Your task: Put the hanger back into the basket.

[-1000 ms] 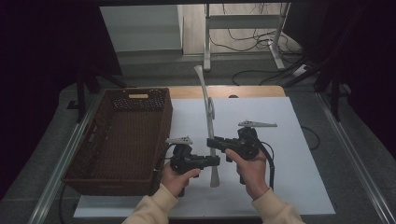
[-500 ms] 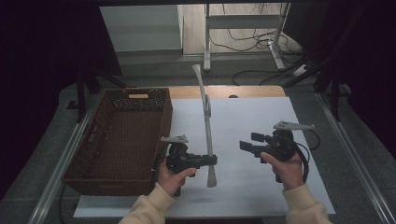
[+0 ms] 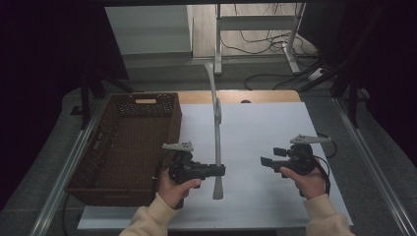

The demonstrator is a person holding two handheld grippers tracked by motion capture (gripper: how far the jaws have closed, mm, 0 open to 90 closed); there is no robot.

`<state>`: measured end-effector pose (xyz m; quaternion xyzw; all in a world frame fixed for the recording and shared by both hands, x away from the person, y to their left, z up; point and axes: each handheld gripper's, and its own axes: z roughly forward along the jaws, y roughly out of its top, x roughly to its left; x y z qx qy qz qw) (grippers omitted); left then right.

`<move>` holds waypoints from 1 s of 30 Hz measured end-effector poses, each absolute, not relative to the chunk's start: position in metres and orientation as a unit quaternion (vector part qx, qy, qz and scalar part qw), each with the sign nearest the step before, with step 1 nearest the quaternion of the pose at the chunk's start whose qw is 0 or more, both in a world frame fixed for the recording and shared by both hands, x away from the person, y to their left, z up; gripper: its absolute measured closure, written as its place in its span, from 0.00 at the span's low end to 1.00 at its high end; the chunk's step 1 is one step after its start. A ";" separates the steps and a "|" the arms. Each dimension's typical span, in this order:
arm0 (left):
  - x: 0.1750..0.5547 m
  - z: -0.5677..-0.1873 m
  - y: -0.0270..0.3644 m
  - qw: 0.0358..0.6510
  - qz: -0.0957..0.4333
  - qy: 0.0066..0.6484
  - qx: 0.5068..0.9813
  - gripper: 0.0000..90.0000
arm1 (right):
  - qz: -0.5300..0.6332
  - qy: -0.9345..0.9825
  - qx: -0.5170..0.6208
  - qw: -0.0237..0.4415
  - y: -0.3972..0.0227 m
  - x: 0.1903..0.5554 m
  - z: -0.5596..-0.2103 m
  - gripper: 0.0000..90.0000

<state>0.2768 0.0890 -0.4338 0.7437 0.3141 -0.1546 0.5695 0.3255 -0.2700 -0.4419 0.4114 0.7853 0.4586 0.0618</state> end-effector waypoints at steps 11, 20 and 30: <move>0.274 -0.413 0.120 0.572 -0.147 0.310 0.745 0.91 | 0.443 0.798 0.402 0.069 -0.264 0.326 -0.446 0.27; 0.273 -0.406 0.138 0.571 -0.142 0.317 0.744 0.91 | 0.436 0.801 0.405 0.070 -0.263 0.327 -0.448 0.27; 0.269 -0.397 0.152 0.571 -0.142 0.312 0.746 0.91 | 0.428 0.806 0.403 0.074 -0.257 0.328 -0.450 0.26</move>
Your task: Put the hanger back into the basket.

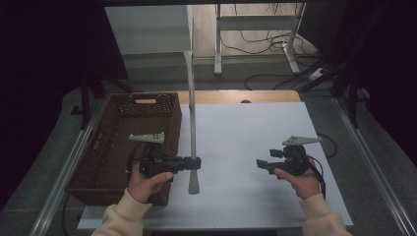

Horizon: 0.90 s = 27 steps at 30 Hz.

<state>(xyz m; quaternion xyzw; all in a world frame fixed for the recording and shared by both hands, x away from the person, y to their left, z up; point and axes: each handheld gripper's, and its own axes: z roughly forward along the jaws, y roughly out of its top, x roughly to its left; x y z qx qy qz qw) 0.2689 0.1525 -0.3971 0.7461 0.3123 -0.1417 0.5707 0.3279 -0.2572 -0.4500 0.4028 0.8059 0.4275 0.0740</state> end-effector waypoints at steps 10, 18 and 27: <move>0.268 -0.377 0.183 0.566 -0.130 0.309 0.753 0.91 | 0.426 0.807 0.401 0.082 -0.259 0.329 -0.450 0.26; 0.272 -0.365 0.210 0.559 -0.123 0.312 0.758 0.91 | 0.421 0.810 0.400 0.082 -0.258 0.330 -0.451 0.26; 0.277 -0.359 0.235 0.545 -0.107 0.322 0.767 0.91 | 0.420 0.809 0.404 0.080 -0.259 0.331 -0.451 0.26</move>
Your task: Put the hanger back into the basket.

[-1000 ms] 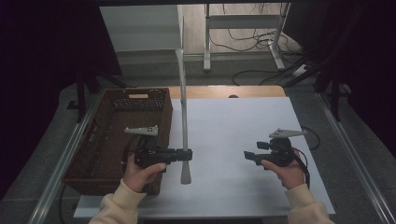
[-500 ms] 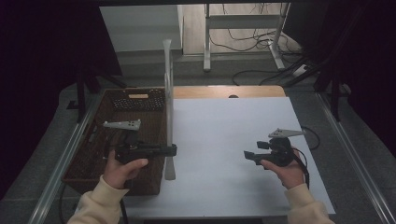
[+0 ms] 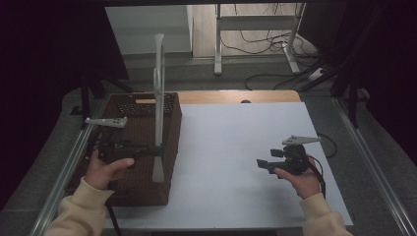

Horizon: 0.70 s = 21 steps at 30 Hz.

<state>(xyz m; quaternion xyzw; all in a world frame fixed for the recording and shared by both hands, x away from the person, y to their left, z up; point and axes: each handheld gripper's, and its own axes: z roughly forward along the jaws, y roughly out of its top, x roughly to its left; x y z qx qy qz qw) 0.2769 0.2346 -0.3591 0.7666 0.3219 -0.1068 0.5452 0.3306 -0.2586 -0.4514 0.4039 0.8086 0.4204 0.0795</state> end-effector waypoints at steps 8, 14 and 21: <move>0.283 -0.359 0.254 0.529 -0.095 0.324 0.779 0.91 | 0.419 0.809 0.404 0.079 -0.259 0.331 -0.452 0.26; 0.287 -0.364 0.266 0.515 -0.090 0.323 0.789 0.91 | 0.417 0.811 0.404 0.079 -0.258 0.332 -0.453 0.26; 0.292 -0.372 0.279 0.501 -0.093 0.329 0.795 0.91 | 0.416 0.811 0.404 0.078 -0.257 0.332 -0.454 0.26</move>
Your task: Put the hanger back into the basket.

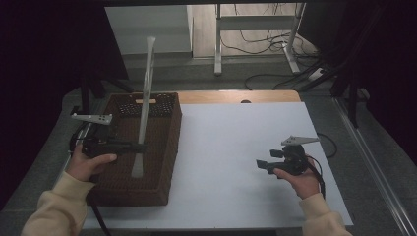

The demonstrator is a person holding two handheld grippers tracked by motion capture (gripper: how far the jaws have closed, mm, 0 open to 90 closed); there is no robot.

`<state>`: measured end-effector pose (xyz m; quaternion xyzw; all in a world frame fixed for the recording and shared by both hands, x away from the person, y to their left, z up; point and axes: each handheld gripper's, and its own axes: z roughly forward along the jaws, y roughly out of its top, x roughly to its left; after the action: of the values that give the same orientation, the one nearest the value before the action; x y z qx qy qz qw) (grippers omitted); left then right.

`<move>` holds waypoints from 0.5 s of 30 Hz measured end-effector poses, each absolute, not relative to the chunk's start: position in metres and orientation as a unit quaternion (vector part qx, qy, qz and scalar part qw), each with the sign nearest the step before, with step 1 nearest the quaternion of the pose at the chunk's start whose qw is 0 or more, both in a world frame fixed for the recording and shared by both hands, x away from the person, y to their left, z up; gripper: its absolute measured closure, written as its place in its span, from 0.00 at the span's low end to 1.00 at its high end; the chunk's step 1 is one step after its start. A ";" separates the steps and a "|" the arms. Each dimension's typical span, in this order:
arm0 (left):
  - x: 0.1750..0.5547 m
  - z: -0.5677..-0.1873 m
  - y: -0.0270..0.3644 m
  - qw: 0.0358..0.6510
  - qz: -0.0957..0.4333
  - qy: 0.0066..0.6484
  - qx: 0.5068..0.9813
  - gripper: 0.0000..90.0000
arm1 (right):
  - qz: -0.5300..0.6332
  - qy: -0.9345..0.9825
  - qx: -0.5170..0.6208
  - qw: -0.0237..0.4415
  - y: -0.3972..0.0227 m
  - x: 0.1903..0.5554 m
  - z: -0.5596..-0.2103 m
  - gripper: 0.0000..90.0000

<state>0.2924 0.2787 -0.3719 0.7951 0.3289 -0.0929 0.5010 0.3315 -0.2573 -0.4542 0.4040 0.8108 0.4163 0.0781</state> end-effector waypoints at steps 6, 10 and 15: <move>0.295 -0.382 0.292 0.491 -0.095 0.336 0.798 0.91 | 0.416 0.811 0.405 0.078 -0.258 0.332 -0.455 0.26; 0.294 -0.386 0.298 0.476 -0.094 0.336 0.807 0.91 | 0.414 0.812 0.404 0.076 -0.257 0.333 -0.456 0.26; 0.295 -0.392 0.306 0.461 -0.095 0.334 0.816 0.91 | 0.412 0.813 0.404 0.075 -0.256 0.333 -0.457 0.26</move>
<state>0.2947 0.3056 -0.3916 0.8164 0.3339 -0.0951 0.4614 0.3331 -0.2555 -0.4572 0.4038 0.8133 0.4120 0.0754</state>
